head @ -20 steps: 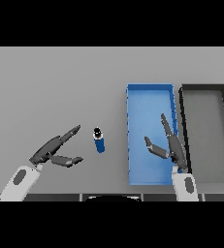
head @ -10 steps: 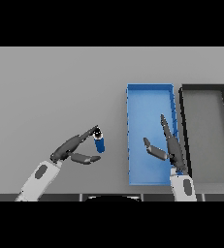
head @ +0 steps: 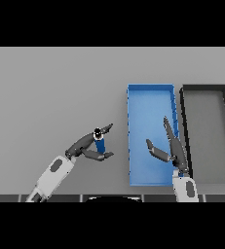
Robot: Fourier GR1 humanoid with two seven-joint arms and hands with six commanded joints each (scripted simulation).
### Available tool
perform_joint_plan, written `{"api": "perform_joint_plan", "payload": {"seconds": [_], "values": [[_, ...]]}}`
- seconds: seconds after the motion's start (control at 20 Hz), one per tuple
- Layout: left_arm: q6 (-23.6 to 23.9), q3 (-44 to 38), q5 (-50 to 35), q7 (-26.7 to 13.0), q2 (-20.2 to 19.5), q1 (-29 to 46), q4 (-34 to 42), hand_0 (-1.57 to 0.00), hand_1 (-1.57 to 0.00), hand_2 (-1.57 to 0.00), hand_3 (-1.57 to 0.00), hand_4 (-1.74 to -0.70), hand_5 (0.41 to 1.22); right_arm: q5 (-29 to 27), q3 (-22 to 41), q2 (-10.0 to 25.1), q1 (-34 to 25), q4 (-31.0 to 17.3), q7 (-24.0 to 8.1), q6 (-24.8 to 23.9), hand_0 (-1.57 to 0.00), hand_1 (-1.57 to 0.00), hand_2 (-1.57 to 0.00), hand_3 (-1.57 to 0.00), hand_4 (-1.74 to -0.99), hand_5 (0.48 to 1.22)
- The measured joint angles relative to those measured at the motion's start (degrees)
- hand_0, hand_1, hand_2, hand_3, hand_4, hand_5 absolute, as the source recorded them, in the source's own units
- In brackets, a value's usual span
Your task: Pick up the blue pipe and place it into the blue bin.
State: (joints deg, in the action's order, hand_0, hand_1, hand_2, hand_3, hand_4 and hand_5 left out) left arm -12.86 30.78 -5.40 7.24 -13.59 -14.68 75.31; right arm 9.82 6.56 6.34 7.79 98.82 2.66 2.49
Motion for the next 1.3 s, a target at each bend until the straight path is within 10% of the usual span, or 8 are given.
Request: {"api": "perform_joint_plan", "payload": {"seconds": [0.15,0.3,0.5,1.0,1.3], "values": [[1.1,-0.3,-0.7,0.3,1.8,0.4,-0.2,-0.10,-0.26,-0.36,-0.22,-1.32,0.651,0.6,0.8,-0.3,-0.3,0.6,0.4,0.0,0.00,0.00,0.00,0.00,-1.198,0.605],[1.5,-0.6,-2.5,-0.8,3.9,1.2,-0.2,-0.72,-0.86,-0.90,-0.88,-1.48,0.929,-0.8,-0.7,0.5,-1.2,0.1,-1.0,0.2,0.00,0.00,0.00,0.00,-1.198,0.604],[0.9,1.1,-0.8,0.5,4.0,0.4,-0.5,-1.22,-1.28,-1.30,-1.22,-1.63,1.101,-1.0,-0.5,0.3,-1.1,0.1,-0.2,0.5,0.00,0.00,0.00,0.00,-1.195,0.603],[5.0,1.7,-1.4,3.7,5.6,0.6,8.1,-1.53,-1.54,-1.54,-1.46,-1.73,1.208,0.1,-0.3,0.6,-0.5,-0.3,0.2,0.3,0.00,0.00,0.00,0.00,-1.172,0.603],[4.9,2.6,-2.0,-3.1,5.7,-1.3,13.0,-1.56,-1.56,-1.56,-1.49,-1.74,1.218,0.2,-0.6,1.2,-0.9,0.1,1.4,0.3,0.00,0.00,0.00,0.00,-1.136,0.604]]}}
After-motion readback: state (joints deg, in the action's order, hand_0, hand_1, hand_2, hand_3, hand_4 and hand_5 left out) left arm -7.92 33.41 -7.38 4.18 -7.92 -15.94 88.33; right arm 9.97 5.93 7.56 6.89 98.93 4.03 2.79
